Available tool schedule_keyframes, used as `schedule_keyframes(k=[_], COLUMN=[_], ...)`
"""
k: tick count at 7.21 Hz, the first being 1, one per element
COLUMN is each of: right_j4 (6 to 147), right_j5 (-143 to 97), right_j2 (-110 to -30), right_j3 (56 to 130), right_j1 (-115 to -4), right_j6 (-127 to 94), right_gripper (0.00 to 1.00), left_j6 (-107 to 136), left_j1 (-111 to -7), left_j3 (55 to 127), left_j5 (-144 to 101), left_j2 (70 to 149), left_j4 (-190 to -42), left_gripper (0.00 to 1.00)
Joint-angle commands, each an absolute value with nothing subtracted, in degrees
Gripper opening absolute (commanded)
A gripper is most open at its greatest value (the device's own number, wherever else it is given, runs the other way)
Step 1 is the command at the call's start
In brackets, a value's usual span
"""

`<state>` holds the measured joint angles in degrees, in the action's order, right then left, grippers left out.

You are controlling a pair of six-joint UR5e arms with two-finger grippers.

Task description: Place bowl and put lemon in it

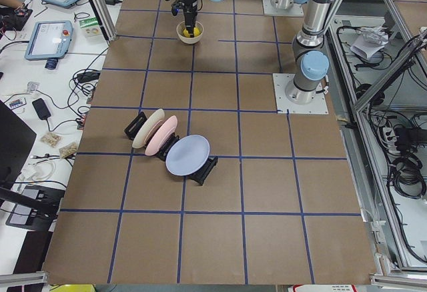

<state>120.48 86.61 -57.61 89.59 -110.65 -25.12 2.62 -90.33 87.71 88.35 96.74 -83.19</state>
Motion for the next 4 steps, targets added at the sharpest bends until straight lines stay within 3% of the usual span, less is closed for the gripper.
schedule_keyframes(k=[1,2,4], right_j4=[120.5,120.6,120.5], right_j5=[86.9,86.9,87.5], right_j2=[-57.6,-57.9,-58.3], right_j3=[89.7,89.4,89.1], right_j1=[-110.7,-110.7,-110.7], right_j6=[-25.1,-25.1,-25.1], right_gripper=[0.71,0.88,0.98], left_j6=[2.6,2.5,2.5], left_j1=[-90.4,-90.4,-90.4], left_j3=[87.3,87.1,87.2], left_j5=[88.4,91.1,91.5], left_j2=[95.8,95.3,94.8], left_j4=[-84.5,-85.2,-85.7], left_gripper=[1.0,1.0,1.0])
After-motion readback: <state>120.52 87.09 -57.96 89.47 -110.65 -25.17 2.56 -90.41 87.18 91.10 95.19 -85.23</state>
